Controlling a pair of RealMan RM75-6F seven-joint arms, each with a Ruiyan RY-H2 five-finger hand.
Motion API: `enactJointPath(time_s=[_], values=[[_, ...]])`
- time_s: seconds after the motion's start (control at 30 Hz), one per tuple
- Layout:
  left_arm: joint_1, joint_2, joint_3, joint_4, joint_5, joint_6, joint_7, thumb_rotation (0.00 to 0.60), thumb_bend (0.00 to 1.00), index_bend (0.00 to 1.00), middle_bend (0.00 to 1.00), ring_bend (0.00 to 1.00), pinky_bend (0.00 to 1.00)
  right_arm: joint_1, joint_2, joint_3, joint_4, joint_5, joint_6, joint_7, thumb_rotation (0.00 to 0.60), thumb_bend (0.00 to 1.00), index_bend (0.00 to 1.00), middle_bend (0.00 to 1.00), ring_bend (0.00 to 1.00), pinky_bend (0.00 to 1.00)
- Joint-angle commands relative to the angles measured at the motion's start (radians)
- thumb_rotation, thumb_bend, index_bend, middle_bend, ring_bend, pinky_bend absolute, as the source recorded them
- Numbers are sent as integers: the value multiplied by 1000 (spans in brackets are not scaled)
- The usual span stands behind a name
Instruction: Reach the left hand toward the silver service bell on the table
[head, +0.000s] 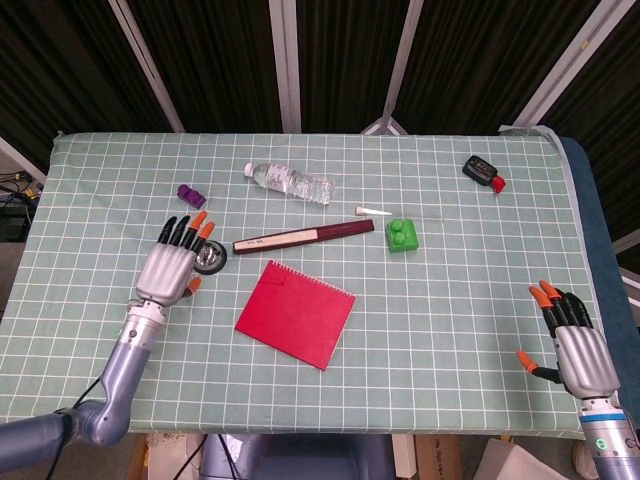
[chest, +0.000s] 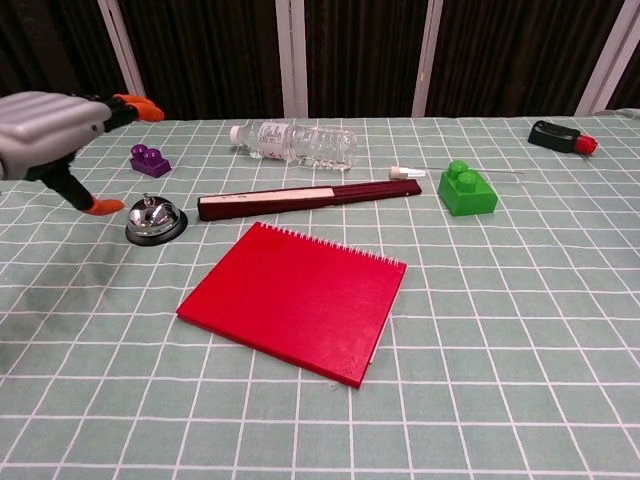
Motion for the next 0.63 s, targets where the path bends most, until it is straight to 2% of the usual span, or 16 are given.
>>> enactJointPath(time_s=[0.03, 0.2, 0.4, 0.5, 0.63], values=[[110, 103, 84, -124, 56, 112, -22, 600, 232, 0, 0, 0, 0, -1, 2, 0, -3, 4, -2, -1, 600, 288, 0, 0, 0, 0], [254, 223, 220, -229, 144, 223, -94, 600, 173, 0, 0, 0, 0, 0, 2, -3, -3, -5, 1, -20, 600, 288, 0, 0, 0, 0], [392, 316, 333, -200, 283, 350, -234, 600, 154, 0, 0, 0, 0, 2, -1, -4, -5, -5, -4, -33, 600, 288, 0, 0, 0, 0], [428, 334, 346, -169, 314, 378, -292, 600, 154, 0, 0, 0, 0, 2, -1, -4, -6, -2, -5, -37, 600, 288, 0, 0, 0, 0], [448, 345, 335, -137, 324, 390, -338, 600, 154, 0, 0, 0, 0, 3, 2, -3, -9, -1, -7, -24, 600, 288, 0, 0, 0, 0]])
